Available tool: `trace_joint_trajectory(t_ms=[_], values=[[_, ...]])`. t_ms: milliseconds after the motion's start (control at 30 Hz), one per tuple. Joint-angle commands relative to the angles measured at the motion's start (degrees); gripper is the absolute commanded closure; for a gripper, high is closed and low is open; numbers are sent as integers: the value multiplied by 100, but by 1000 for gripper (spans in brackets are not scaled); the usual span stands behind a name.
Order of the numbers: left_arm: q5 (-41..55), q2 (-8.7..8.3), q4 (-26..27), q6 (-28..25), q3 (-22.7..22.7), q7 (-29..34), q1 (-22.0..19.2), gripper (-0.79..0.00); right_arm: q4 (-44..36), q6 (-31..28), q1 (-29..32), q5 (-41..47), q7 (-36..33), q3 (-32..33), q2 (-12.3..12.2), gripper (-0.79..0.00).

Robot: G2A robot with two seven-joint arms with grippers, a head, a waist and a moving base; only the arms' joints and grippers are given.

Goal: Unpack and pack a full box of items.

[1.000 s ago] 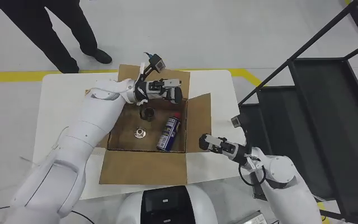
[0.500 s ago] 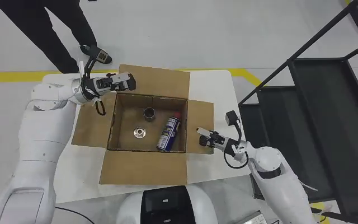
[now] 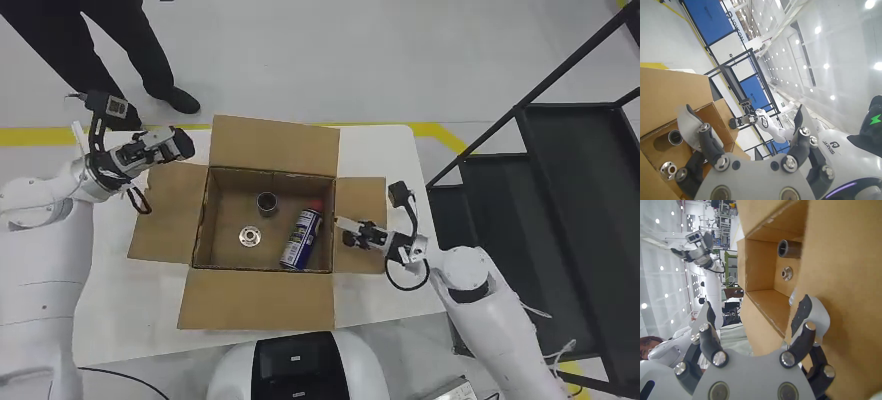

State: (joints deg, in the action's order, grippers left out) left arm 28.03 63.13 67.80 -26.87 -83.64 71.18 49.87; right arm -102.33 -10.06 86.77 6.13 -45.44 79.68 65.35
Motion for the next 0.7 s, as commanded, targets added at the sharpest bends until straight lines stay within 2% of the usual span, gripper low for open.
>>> trace_joint_trajectory(t_ms=[0, 133, 300, 433, 667], values=[[-110, -39, 31, 0, -122, -112, 61, -785, -231, -303, 6, 23, -58, -18, -6, -785], [-213, -97, 155, -9, -282, -191, 160, -785, -415, -513, -168, -208, -22, -255, 8, -785], [-265, -152, 437, -59, -413, -265, 296, -785, -328, -242, -646, -905, 259, -892, 80, -785], [-241, -172, 670, -106, -422, -347, 429, -785, -288, 410, -1050, -1484, 473, -1459, 162, -785], [-211, -186, 896, -118, -319, -458, 584, -785, -190, 2397, -1563, -2427, 777, -2235, 309, -785]])
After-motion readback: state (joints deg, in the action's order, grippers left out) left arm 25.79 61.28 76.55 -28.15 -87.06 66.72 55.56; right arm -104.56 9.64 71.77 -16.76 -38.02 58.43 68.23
